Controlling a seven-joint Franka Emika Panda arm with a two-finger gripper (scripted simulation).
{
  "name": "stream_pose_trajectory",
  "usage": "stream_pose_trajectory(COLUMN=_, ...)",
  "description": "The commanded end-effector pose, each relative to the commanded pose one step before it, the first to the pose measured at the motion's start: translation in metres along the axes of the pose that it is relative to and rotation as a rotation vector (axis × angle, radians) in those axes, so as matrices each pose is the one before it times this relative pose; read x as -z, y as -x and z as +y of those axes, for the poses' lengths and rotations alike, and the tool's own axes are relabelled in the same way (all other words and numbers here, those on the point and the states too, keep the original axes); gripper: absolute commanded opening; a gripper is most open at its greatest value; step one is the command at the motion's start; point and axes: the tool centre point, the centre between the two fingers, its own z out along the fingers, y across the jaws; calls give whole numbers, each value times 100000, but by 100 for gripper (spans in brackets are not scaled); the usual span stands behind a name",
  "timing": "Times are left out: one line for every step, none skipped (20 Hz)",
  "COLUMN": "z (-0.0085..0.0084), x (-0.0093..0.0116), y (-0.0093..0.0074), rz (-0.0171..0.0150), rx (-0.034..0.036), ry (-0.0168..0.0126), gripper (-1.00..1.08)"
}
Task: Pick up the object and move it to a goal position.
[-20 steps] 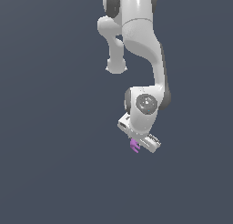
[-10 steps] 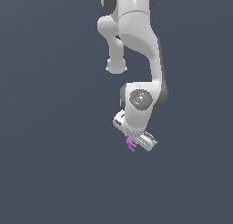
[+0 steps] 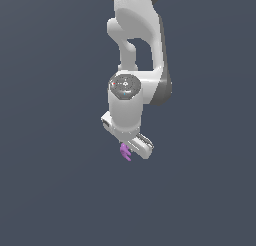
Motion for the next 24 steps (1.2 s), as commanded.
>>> stream_pose_trajectory(z=1652, x=2217, y=-1475, rz=-47, rx=-11, ry=-19, gripper=-100)
stream_pose_trajectory(z=620, x=866, y=-588, rz=0, rx=0, ry=0, gripper=-100)
stream_pose_trajectory(z=614, x=860, y=-587, rz=0, rx=0, ry=0, gripper=-100)
stream_pose_trajectory(z=608, x=855, y=-586, rz=0, rx=0, ry=0, gripper=-100)
stream_pose_trajectory(z=603, x=850, y=-585, rz=0, rx=0, ry=0, gripper=-100)
stream_pose_trajectory(z=596, x=843, y=-584, rz=0, rx=0, ry=0, gripper=-100)
stream_pose_trajectory(z=589, x=835, y=-582, rz=0, rx=0, ry=0, gripper=-100)
stream_pose_trajectory(z=581, x=827, y=-580, rz=0, rx=0, ry=0, gripper=-100)
stream_pose_trajectory(z=542, x=826, y=-555, rz=41, rx=37, ry=41, gripper=-100)
stream_pose_trajectory(z=563, x=807, y=-575, rz=0, rx=0, ry=0, gripper=-100)
stream_pose_trajectory(z=553, x=796, y=-572, rz=0, rx=0, ry=0, gripper=-100)
stream_pose_trajectory(z=535, x=773, y=-560, rz=0, rx=0, ry=0, gripper=-100)
stream_pose_trajectory(z=489, x=709, y=-518, rz=0, rx=0, ry=0, gripper=-100)
stream_pose_trajectory(z=442, x=645, y=-476, rz=0, rx=0, ry=0, gripper=-100)
stream_pose_trajectory(z=359, x=591, y=-411, rz=34, rx=46, ry=39, gripper=-100)
stream_pose_trajectory(z=355, x=525, y=-397, rz=0, rx=0, ry=0, gripper=-100)
stream_pose_trajectory(z=316, x=471, y=-359, rz=0, rx=0, ry=0, gripper=-100)
stream_pose_trajectory(z=280, x=419, y=-322, rz=0, rx=0, ry=0, gripper=-100)
stream_pose_trajectory(z=245, x=369, y=-286, rz=0, rx=0, ry=0, gripper=-100)
stream_pose_trajectory(z=212, x=323, y=-253, rz=0, rx=0, ry=0, gripper=-100)
stream_pose_trajectory(z=182, x=280, y=-222, rz=0, rx=0, ry=0, gripper=-100)
stream_pose_trajectory(z=154, x=240, y=-193, rz=0, rx=0, ry=0, gripper=-100)
stream_pose_trajectory(z=128, x=202, y=-166, rz=0, rx=0, ry=0, gripper=-100)
stream_pose_trajectory(z=103, x=168, y=-140, rz=0, rx=0, ry=0, gripper=-100)
